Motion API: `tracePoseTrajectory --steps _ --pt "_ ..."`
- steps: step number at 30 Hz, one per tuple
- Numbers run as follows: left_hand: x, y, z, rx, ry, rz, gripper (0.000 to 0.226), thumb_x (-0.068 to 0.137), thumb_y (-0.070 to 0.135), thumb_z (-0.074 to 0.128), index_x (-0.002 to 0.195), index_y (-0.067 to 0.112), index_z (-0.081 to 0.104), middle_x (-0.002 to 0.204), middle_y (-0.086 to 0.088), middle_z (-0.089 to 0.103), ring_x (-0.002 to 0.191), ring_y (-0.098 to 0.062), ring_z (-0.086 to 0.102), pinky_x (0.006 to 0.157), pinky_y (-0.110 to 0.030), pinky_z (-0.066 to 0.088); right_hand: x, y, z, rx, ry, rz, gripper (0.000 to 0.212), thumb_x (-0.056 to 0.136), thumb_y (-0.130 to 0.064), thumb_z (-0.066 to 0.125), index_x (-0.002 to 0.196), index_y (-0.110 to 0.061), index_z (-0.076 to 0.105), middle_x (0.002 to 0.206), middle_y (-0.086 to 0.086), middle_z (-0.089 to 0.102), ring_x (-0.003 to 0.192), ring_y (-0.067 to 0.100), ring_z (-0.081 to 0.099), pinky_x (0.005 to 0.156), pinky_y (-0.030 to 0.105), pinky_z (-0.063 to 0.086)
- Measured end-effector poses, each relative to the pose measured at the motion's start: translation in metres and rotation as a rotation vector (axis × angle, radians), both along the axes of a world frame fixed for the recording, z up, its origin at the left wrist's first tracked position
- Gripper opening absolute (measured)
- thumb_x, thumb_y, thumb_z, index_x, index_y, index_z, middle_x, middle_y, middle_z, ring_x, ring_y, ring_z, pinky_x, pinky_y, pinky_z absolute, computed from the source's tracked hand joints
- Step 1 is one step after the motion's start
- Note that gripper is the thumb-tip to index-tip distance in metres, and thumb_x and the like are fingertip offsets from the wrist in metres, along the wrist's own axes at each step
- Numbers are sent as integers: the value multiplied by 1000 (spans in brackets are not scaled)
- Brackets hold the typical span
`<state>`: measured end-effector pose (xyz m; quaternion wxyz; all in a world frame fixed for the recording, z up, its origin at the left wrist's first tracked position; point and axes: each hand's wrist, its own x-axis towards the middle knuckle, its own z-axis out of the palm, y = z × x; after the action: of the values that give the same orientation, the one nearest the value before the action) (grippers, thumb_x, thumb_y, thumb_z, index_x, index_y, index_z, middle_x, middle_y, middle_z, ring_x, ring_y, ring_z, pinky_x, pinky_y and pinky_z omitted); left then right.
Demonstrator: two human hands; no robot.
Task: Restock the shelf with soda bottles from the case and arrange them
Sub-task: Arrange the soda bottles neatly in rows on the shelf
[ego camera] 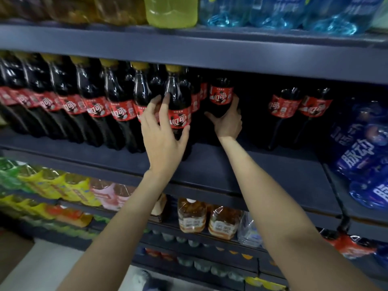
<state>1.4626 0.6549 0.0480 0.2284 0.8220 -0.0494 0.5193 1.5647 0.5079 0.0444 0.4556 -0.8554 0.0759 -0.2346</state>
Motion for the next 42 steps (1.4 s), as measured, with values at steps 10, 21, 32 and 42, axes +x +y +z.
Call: tracePoseTrajectory --steps 10,21,32,42 --pt "1 -5 -1 -123 16 -105 69 79 19 73 137 3 40 133 -23 43 124 -26 35 106 -6 18 -4 -9 -1 -56 66 122 103 74 -39 77 150 -17 11 150 24 20 137 37 27 106 46 32" --pt "5 -19 -9 -213 -3 -93 70 83 20 65 144 7 34 141 -19 38 126 -25 34 99 -1 21 -74 -96 -16 63 -401 -440 64 73 -34 73 126 -6 48 117 14 51 106 27 48 85 35 44" --pt "5 -14 -14 -173 65 -90 86 78 22 74 148 13 25 148 -15 31 129 -28 34 98 -38 46 -49 -84 -8 111 -192 -244 88 72 -23 79 143 -10 29 135 13 44 123 29 46 100 39 41" --pt "6 -12 -15 -166 105 -89 87 79 24 74 149 16 23 150 -13 28 129 -25 30 93 -42 50 -47 -34 -2 117 -86 387 93 75 -10 78 146 -18 20 137 7 48 122 12 47 102 25 39"
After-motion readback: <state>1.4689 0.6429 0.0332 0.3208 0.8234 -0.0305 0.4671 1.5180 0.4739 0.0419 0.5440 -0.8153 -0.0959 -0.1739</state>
